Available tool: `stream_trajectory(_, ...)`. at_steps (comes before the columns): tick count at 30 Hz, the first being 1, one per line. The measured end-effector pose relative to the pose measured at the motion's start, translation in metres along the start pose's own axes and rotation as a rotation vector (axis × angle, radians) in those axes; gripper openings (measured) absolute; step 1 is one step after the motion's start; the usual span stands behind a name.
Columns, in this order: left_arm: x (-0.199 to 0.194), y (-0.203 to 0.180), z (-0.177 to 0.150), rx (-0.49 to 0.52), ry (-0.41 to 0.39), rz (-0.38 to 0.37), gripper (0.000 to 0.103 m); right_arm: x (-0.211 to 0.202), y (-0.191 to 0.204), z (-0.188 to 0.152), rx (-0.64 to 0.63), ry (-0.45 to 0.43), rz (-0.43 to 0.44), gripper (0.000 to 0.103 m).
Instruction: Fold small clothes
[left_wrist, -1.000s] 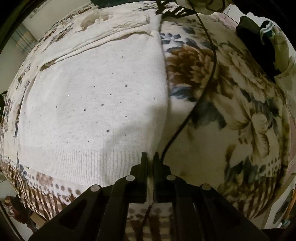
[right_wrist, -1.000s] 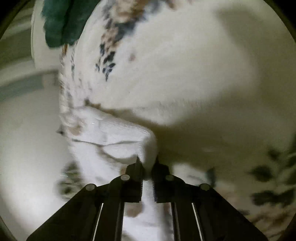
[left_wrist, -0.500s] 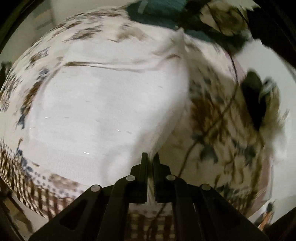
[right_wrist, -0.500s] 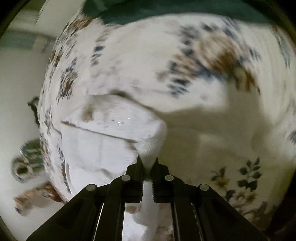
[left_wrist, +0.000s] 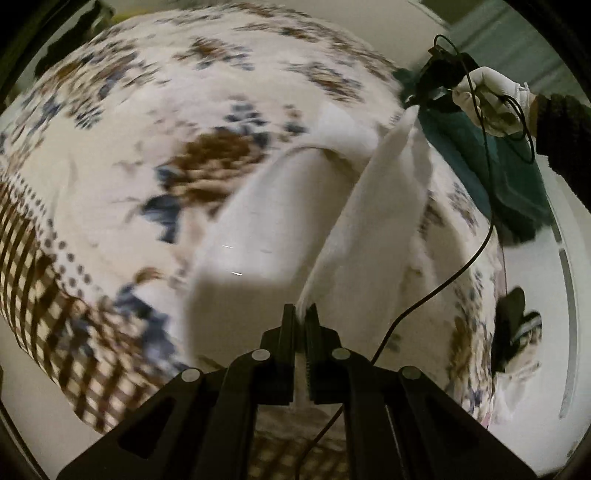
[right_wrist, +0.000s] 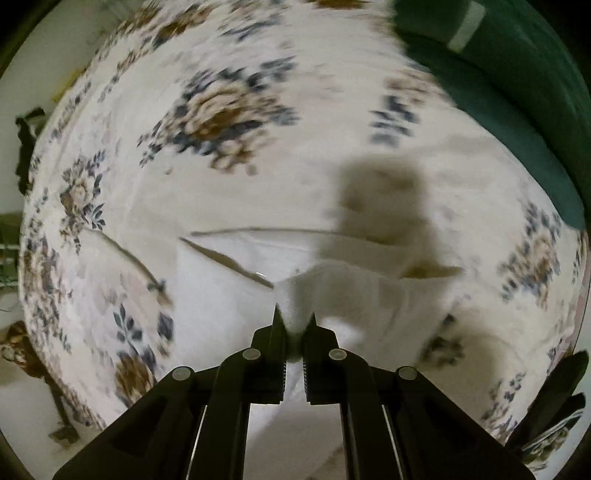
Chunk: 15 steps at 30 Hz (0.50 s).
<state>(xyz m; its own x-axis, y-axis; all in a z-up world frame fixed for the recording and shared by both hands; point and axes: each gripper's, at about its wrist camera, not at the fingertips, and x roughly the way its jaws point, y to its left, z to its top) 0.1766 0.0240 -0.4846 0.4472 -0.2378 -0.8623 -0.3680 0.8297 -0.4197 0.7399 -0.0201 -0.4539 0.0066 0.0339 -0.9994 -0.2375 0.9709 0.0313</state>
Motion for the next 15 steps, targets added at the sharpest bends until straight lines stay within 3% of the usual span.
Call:
stream_trajectory(4,0.018,0.045,0.013,-0.064,0.034,-0.013,0.002,0.043,0.064,0.022,-0.029,0.032,-0.082,0.007)
stream_trajectory(9,0.047,0.08,0.016,-0.122,0.105,-0.049,0.002,0.087,0.097,0.03,-0.011,0.061,-0.131,0.008)
stream_trajectory(12,0.06,0.094,0.018,-0.132,0.142,-0.061,0.002,0.099,0.096,0.025,0.041,0.1,-0.043,0.025)
stream_trajectory(15,0.062,0.095,0.023,-0.121,0.162,-0.075,0.002,0.085,0.076,-0.021,0.096,0.104,0.089,0.034)
